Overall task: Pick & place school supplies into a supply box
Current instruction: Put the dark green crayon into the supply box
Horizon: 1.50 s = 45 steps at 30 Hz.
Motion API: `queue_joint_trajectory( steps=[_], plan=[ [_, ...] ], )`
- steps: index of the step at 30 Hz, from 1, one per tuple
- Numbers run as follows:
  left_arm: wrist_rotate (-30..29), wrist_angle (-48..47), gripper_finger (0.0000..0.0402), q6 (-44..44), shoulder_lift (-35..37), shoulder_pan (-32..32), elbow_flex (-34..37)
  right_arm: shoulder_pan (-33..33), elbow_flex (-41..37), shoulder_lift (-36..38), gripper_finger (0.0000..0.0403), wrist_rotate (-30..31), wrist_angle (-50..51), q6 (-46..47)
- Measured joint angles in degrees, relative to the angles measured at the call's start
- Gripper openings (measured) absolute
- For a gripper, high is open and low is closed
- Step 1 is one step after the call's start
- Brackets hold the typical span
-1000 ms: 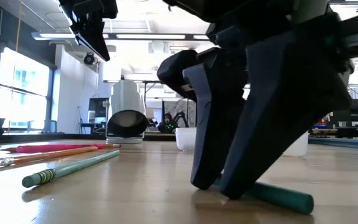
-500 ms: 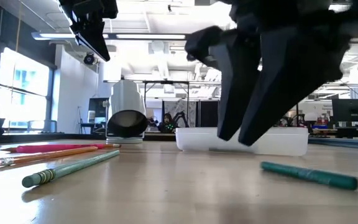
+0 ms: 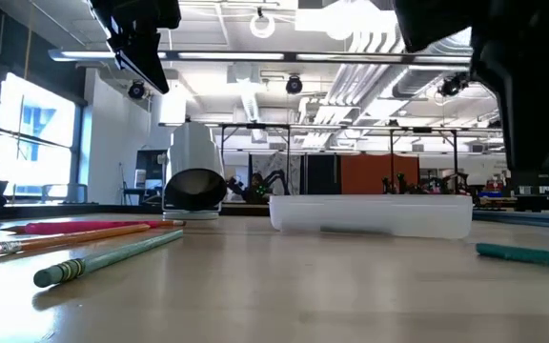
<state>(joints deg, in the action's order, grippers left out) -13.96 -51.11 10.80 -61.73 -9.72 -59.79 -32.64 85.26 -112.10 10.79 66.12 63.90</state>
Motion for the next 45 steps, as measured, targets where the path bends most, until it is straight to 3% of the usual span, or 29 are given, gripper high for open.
queue_joint_trajectory(
  steps=[5,10,15,23,32,35,39,43,45],
  plan=[
    [0.00,0.02,0.0067,0.00,0.00,-0.02,0.00,0.35,-3.67,-0.06,0.0083,0.78,-1.80,6.57],
    [0.00,0.11,0.0067,0.11,0.00,0.00,0.00,1.77,-13.17,-0.07,0.0083,-9.51,-13.04,9.37],
    [0.03,0.13,0.0067,0.11,0.00,0.00,0.00,2.21,-19.26,1.00,0.0083,-9.93,-21.39,12.29],
    [0.03,0.48,0.0067,0.15,0.00,-0.01,0.00,2.21,-19.60,1.65,0.0083,-9.51,-21.36,4.58],
    [0.02,0.56,0.0067,0.18,0.00,-0.02,0.00,2.23,-19.87,1.82,0.0082,-5.52,-22.22,3.71],
    [0.03,0.51,0.0067,0.18,0.00,0.00,0.00,2.27,-19.87,1.82,0.0065,-5.51,-22.22,4.49],
    [-0.02,0.54,0.0067,0.18,0.00,-0.02,0.00,2.40,-19.60,1.85,0.0013,-5.24,-22.28,4.63],
    [-0.04,0.56,0.0067,0.18,0.00,-0.02,0.00,3.20,-17.02,1.51,0.0019,-4.09,-22.21,4.36],
    [-0.06,0.84,0.0067,0.18,0.00,0.00,0.00,3.98,-14.44,1.07,0.0019,0.05,-23.27,3.04]
  ],
)
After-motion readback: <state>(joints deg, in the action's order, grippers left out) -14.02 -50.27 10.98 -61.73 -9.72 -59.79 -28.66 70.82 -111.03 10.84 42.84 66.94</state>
